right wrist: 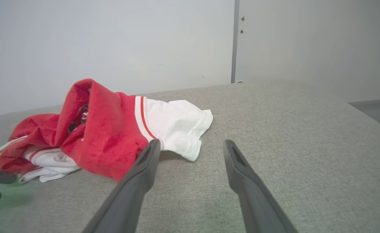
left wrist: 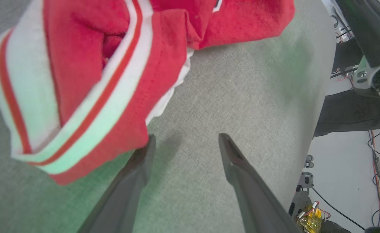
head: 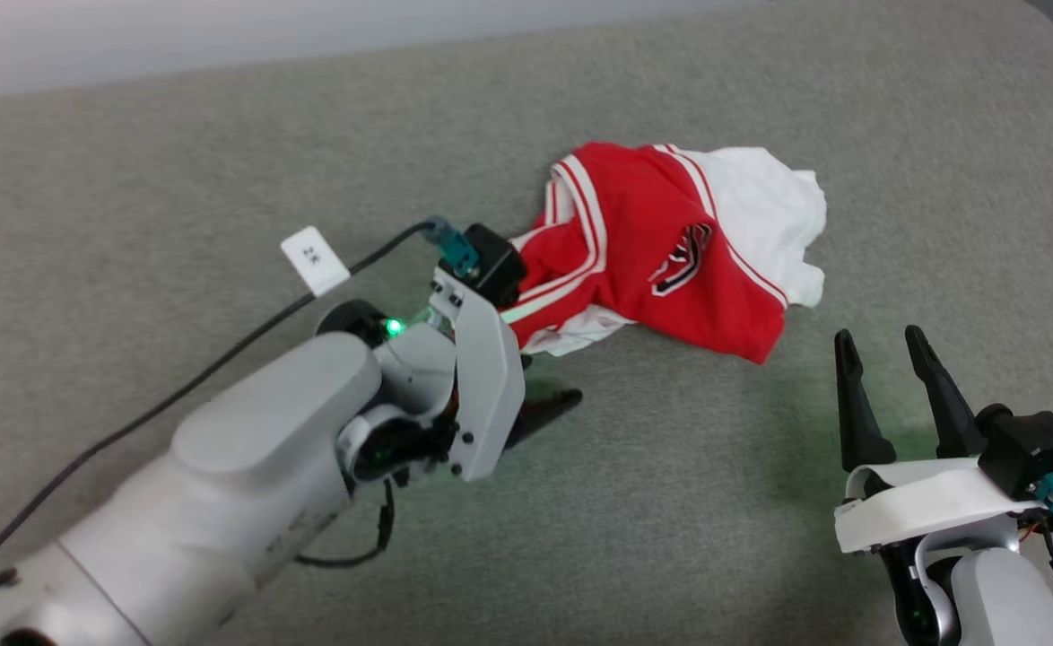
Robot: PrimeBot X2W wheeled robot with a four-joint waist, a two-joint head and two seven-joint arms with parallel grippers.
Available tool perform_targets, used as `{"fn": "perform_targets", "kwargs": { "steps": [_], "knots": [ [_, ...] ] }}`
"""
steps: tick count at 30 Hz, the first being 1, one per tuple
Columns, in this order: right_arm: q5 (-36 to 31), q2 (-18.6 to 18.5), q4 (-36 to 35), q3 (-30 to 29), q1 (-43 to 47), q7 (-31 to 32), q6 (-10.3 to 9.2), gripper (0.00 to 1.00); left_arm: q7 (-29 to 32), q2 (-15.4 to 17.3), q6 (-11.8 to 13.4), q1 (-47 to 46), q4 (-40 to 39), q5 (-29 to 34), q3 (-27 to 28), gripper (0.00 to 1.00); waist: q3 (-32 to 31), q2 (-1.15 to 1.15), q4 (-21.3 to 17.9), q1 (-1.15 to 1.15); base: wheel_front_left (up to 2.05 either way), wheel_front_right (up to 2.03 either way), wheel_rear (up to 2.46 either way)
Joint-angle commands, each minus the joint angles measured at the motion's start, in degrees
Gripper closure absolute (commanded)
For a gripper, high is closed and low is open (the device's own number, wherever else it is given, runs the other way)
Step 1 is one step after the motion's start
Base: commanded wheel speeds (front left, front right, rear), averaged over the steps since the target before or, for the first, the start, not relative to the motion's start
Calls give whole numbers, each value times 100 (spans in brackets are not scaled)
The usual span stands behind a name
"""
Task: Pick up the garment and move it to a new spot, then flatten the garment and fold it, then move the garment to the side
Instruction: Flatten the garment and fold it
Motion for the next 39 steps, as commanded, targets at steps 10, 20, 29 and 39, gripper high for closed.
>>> {"fn": "perform_targets", "kwargs": {
  "steps": [10, 20, 29, 39],
  "knots": [
    [230, 14, -63, 205, -150, -28, -4, 0, -497, -47, 7, -696, 744, -23, -597, 0, 425, 0, -483, 0, 0, 0, 0],
    [276, 14, -105, 154, -134, -28, -4, 0, -746, -84, 8, -822, 1117, 566, -961, 100, 474, 0, -543, 0, 0, 0, 0],
    [157, 14, -78, 42, -3, -28, -4, 0, -838, 273, 7, -915, 616, 1224, -941, 100, 254, 0, -125, 0, 0, 0, 0],
    [46, 10, 13, 72, -49, -29, -4, 0, -907, 1287, 7, -1444, 308, 1851, -941, 100, -16, 0, 311, 0, 0, 0, 0]
  ]
}}
